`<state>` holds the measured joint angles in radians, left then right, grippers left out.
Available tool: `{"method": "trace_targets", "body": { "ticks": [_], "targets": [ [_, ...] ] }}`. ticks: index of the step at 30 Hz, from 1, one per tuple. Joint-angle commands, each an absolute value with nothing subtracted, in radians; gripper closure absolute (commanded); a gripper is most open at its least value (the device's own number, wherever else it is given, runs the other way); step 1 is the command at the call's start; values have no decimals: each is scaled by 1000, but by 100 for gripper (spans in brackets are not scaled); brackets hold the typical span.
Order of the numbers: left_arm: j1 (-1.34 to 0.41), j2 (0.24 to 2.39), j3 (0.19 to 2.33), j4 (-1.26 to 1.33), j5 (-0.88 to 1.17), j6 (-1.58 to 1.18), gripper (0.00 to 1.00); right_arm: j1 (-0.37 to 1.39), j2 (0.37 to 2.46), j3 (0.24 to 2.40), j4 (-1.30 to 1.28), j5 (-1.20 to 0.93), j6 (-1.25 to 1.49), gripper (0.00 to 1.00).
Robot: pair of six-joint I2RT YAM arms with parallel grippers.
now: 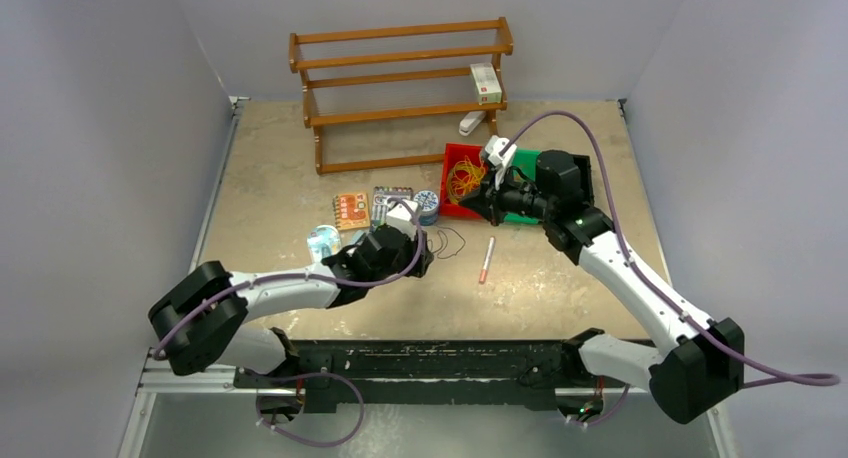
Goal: Untangle the cables
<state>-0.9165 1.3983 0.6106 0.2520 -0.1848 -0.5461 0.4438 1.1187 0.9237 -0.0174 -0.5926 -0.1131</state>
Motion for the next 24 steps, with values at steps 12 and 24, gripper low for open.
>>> {"method": "trace_targets", "body": {
  "ticks": [12, 24],
  "targets": [
    [-911, 851, 343, 92, -710, -767, 54, 505, 1265, 929, 131, -598, -36, 100],
    [-911, 900, 389, 44, -736, -754, 54, 679, 1498, 959, 51, -440, -127, 94]
  ]
}}
